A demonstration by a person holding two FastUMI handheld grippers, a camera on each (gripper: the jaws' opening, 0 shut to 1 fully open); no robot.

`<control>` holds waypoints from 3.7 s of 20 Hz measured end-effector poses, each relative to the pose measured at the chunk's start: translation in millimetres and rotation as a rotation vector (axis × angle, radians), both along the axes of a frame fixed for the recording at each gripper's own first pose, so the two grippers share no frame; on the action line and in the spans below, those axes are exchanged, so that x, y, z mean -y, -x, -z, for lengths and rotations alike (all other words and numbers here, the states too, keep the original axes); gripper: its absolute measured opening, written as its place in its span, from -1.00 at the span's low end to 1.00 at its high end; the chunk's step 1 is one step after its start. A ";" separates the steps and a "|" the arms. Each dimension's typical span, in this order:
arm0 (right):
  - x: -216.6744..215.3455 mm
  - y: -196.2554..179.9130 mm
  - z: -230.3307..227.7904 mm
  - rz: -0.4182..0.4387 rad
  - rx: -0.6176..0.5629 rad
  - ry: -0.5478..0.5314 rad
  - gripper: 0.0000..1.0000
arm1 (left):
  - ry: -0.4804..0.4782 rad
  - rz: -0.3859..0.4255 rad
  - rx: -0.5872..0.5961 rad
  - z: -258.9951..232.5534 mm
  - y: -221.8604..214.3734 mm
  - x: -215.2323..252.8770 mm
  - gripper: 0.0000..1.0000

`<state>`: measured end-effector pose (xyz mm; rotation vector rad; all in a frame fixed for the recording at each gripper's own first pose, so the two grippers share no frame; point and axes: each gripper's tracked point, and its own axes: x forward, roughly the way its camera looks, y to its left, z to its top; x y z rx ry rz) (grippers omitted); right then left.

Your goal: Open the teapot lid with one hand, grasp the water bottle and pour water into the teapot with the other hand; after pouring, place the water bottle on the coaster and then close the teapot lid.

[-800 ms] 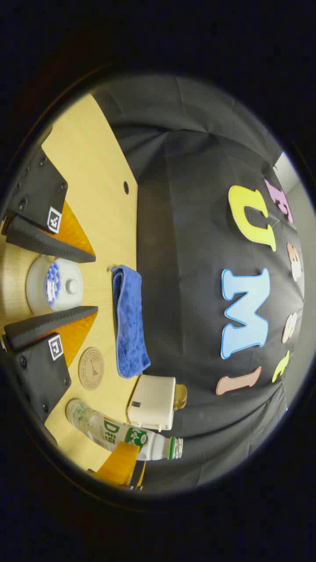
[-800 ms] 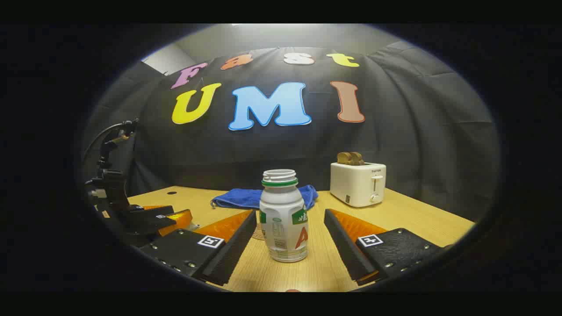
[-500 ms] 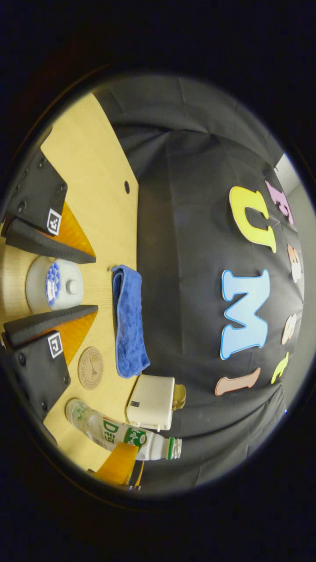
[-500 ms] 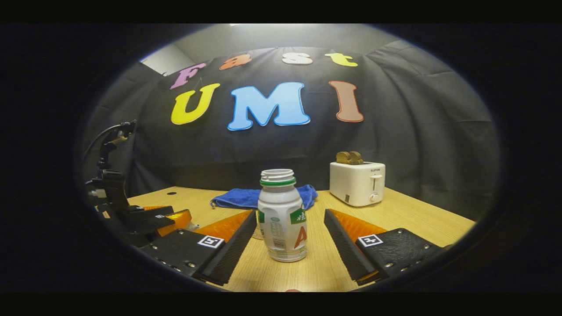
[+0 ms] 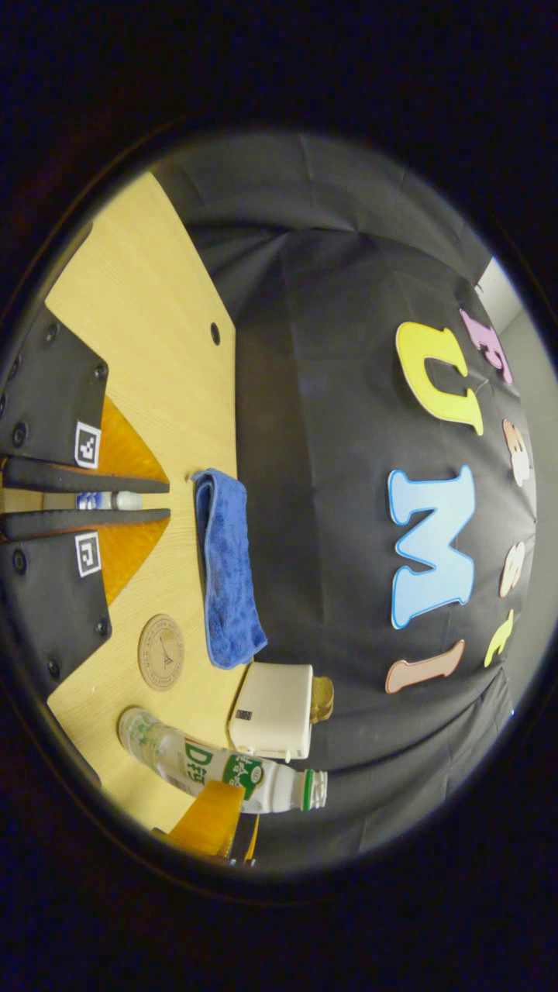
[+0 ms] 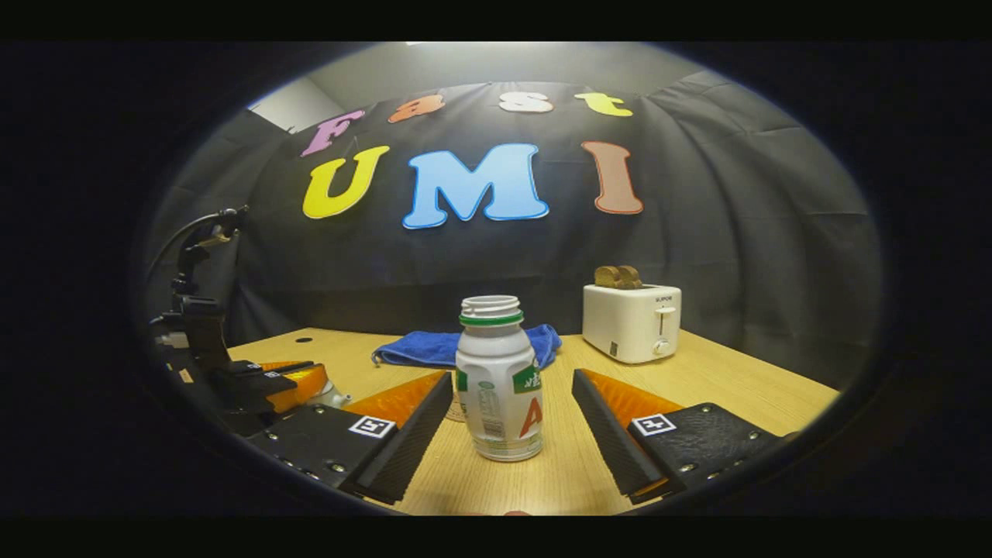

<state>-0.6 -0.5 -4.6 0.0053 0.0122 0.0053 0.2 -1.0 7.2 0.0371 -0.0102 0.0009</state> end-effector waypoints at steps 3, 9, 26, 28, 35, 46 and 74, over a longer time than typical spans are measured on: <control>0.8 -0.9 2.3 0.000 -0.006 -0.003 0.91 | 0.043 0.021 0.017 -4.1 3.3 -1.9 -0.63; -1.5 -5.1 11.2 -0.011 -0.033 -0.001 0.91 | 0.143 0.039 0.099 -30.7 16.3 -18.0 -0.68; -10.8 -21.1 50.0 -0.030 -0.160 0.059 0.90 | 0.277 -0.042 0.079 -20.9 20.9 -72.0 -0.75; -12.2 -23.0 48.8 -0.027 -0.155 0.068 0.77 | 0.282 -0.042 0.078 -20.5 20.6 -73.6 -0.68; -15.6 -23.0 48.4 -0.042 -0.152 0.105 0.50 | 0.284 -0.036 0.067 -17.8 19.3 -73.1 -0.68; -18.8 -25.2 36.8 0.000 -0.158 0.305 0.51 | 0.291 -0.039 0.070 -19.3 22.8 -75.3 -0.68; -66.8 -76.4 -17.4 -0.074 0.114 1.375 0.47 | 0.298 -0.159 0.092 -19.3 35.9 -126.8 -0.82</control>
